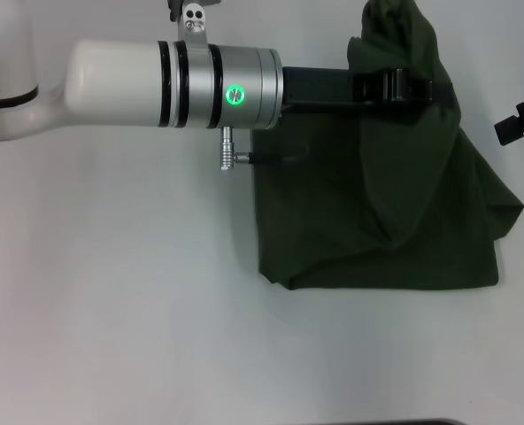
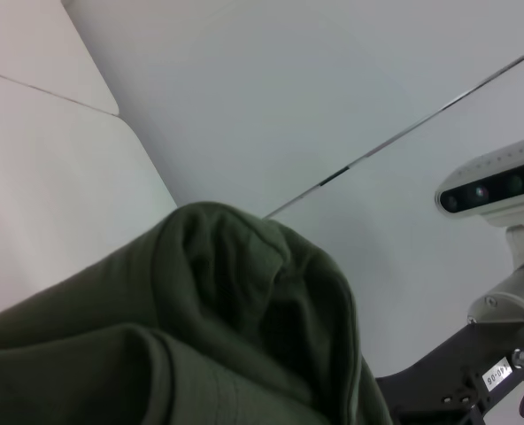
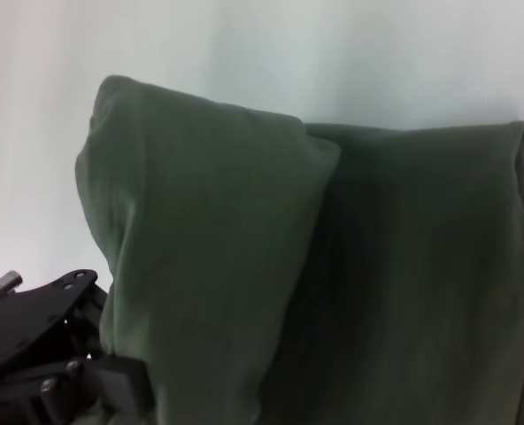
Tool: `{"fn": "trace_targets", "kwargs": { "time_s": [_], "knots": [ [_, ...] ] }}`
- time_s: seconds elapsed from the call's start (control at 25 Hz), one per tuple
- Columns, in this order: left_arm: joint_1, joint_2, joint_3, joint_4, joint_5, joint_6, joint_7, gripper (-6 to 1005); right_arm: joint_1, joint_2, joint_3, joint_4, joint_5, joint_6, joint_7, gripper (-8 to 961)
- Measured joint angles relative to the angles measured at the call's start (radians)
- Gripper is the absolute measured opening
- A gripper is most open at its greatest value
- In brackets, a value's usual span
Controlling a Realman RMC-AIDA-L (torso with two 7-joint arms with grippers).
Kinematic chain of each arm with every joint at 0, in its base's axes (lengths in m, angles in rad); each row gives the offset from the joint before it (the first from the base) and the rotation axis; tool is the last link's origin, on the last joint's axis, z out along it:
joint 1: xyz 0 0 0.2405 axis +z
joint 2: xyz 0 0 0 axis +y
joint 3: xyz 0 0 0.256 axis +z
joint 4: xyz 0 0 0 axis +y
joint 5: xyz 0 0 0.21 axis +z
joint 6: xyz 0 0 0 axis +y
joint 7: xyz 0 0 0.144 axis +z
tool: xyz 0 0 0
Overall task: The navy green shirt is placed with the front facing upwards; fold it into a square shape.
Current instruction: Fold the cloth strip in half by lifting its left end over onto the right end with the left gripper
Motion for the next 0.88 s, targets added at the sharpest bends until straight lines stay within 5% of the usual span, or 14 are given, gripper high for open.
{"fn": "trace_targets", "kwargs": {
  "time_s": [0.4, 0.88],
  "knots": [
    [0.008, 0.0, 0.029, 0.014, -0.01, -0.09, -0.191, 69, 0.0, 0.0, -0.004, 0.0, 0.0, 0.002, 0.001, 824],
    [0.02, 0.0, 0.031, 0.009, -0.011, -0.096, -0.2, 70, 0.001, 0.0, -0.006, 0.0, 0.0, 0.003, 0.002, 824]
  ]
}}
